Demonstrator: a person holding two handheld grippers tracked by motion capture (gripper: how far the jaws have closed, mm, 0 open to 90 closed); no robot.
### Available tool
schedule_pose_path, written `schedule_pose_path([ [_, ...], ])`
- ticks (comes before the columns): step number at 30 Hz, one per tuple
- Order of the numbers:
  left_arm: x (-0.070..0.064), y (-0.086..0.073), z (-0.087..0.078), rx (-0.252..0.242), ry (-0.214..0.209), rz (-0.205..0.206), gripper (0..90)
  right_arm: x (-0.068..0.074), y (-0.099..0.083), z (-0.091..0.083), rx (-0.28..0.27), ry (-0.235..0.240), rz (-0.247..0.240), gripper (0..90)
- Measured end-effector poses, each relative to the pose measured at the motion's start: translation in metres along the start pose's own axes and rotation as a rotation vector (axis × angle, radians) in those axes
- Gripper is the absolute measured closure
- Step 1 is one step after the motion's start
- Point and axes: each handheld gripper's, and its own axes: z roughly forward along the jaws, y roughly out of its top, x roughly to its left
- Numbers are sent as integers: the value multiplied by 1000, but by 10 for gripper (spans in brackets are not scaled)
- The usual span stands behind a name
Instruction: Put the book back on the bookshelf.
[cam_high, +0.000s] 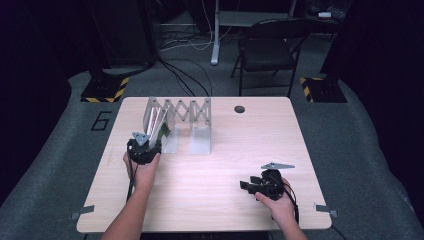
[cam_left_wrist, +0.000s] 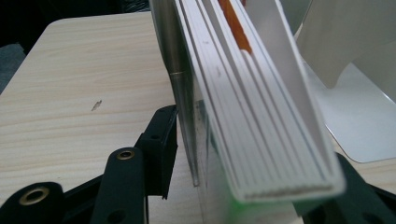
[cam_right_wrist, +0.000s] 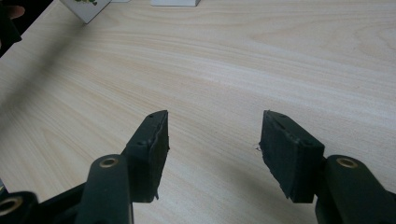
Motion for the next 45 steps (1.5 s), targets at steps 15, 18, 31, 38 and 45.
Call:
schedule_pose_path([
  [15,-2,-1,-17,-11,-55,34,413,-2,1,2,6,-6,1,418],
  [18,-2,-1,-19,-26,-48,31,410,-3,2,2,1,-3,-8,418],
  [31,1,-4,-37,0,-107,23,404,1,7,9,19,3,-31,417],
  [38,3,-1,-54,-4,-148,36,395,3,9,13,24,3,-32,415],
  [45,5,-2,-65,10,-188,28,395,3,10,12,20,3,-34,415],
])
